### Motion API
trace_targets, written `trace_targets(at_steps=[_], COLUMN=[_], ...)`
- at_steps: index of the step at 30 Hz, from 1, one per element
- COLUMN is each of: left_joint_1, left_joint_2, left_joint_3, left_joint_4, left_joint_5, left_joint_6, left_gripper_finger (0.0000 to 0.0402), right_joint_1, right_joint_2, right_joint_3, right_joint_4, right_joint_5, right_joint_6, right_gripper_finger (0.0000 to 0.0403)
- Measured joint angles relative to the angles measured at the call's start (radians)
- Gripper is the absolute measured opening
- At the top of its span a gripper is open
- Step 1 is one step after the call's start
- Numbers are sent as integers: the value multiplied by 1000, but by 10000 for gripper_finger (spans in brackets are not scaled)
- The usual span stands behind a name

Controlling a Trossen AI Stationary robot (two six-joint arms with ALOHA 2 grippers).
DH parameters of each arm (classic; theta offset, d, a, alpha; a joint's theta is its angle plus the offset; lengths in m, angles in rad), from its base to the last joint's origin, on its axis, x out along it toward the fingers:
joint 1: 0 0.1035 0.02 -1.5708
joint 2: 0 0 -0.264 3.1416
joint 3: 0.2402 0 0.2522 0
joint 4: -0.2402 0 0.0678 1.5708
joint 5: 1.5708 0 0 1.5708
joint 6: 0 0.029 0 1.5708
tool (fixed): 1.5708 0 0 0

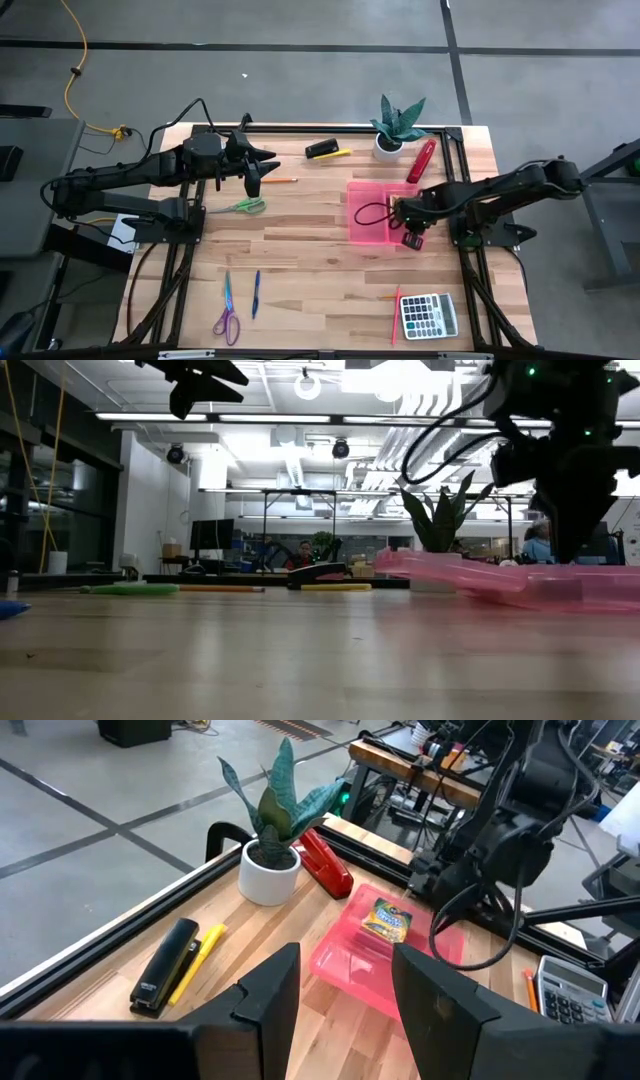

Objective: Pack school essentials
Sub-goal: Put the orange crayon box into the pink supply box

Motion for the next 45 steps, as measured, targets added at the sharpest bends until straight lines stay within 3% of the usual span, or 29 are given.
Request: trace_targets(at_steps=[6, 20, 39, 45], left_joint_1=[0, 0, 0, 0], left_joint_2=[0, 0, 0, 0], left_joint_3=[0, 0, 0, 0], left_joint_4=[0, 0, 0, 0], left_joint_5=[-1, -4, -26, -26], left_joint_6=[-3, -28, -29, -26], left_gripper_finger=[147, 147, 147, 147], right_joint_1=[-56, -155, -158, -146], right_joint_2=[39, 162, 153, 90], right_joint_3=[-39, -46, -38, -2], right_joint_4=[100, 138, 175, 101], right_joint_5=[12, 23, 257, 249], right_joint_6=[-49, -197, -115, -147], right_gripper_finger=[8, 1, 0, 0])
